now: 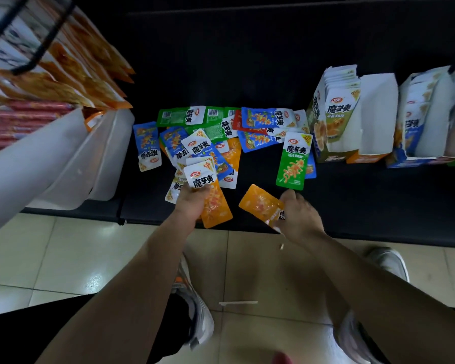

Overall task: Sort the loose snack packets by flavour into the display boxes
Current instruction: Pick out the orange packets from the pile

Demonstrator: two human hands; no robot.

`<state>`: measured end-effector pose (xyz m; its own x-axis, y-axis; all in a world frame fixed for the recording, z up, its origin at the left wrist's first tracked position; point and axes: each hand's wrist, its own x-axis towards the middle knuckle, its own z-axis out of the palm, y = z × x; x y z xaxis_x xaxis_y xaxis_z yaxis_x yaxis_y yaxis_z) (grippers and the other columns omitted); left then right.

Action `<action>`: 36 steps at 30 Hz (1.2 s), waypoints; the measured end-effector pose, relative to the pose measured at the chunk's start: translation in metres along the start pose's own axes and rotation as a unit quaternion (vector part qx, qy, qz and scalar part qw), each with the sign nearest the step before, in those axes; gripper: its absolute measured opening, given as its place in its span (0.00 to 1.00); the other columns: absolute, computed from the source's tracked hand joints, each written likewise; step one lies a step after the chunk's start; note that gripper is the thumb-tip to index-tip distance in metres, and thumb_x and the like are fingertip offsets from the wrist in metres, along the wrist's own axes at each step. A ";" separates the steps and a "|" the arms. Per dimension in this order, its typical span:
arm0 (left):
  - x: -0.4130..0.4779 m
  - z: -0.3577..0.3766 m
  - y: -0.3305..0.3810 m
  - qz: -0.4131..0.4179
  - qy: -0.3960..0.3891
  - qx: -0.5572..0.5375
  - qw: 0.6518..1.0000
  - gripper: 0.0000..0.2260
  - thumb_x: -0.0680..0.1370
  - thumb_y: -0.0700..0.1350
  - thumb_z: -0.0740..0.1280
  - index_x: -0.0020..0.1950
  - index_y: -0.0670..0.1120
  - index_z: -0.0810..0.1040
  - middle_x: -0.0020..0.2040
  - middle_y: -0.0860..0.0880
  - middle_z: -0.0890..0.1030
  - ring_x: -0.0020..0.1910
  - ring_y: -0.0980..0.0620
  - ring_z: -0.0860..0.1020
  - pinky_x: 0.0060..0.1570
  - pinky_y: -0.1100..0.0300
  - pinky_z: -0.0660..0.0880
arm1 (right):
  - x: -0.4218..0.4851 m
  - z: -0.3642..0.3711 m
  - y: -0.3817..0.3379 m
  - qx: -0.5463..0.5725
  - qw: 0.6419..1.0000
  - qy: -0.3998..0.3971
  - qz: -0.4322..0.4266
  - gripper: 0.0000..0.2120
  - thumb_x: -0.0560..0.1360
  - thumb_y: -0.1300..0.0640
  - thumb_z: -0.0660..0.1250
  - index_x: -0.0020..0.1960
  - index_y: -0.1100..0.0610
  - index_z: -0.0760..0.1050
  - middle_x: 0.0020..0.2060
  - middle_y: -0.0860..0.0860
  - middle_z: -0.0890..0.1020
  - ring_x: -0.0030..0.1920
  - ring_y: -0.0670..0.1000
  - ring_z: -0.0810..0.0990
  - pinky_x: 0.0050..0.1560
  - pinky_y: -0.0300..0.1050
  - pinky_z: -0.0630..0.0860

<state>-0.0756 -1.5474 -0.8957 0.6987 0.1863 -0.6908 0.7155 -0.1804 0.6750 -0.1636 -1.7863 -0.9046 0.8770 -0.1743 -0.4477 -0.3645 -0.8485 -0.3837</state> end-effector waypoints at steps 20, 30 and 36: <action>-0.044 0.019 0.004 0.073 -0.211 0.181 0.958 0.10 0.77 0.55 0.71 0.57 0.60 0.76 0.51 0.54 0.81 0.53 0.53 0.80 0.52 0.55 0.76 | 0.034 -0.039 -0.066 0.146 0.981 0.084 -0.098 0.30 0.65 0.45 0.81 0.58 0.53 0.69 0.52 0.48 0.73 0.48 0.49 0.74 0.44 0.47 0.73; 0.005 -0.023 -0.005 -0.002 0.054 -0.031 0.998 0.19 0.71 0.55 0.75 0.59 0.54 0.77 0.55 0.47 0.82 0.53 0.44 0.82 0.59 0.43 0.77 | 0.053 0.026 -0.068 -0.171 0.959 -0.009 -0.226 0.32 0.82 0.44 0.56 0.82 0.51 0.50 0.79 0.49 0.59 0.76 0.57 0.59 0.73 0.58 0.62; -0.002 -0.015 0.000 0.026 0.002 -0.009 1.000 0.17 0.78 0.51 0.71 0.66 0.52 0.76 0.58 0.47 0.82 0.55 0.45 0.81 0.57 0.44 0.78 | 0.012 0.036 -0.016 -0.234 0.934 0.100 -0.251 0.34 0.74 0.43 0.69 0.75 0.56 0.68 0.60 0.56 0.76 0.62 0.60 0.73 0.59 0.58 0.73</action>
<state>-0.0770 -1.5337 -0.8900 0.7352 0.1807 -0.6534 0.6777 -0.1733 0.7146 -0.1587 -1.7570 -0.9331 0.9587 0.2535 -0.1291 0.2433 -0.9658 -0.0896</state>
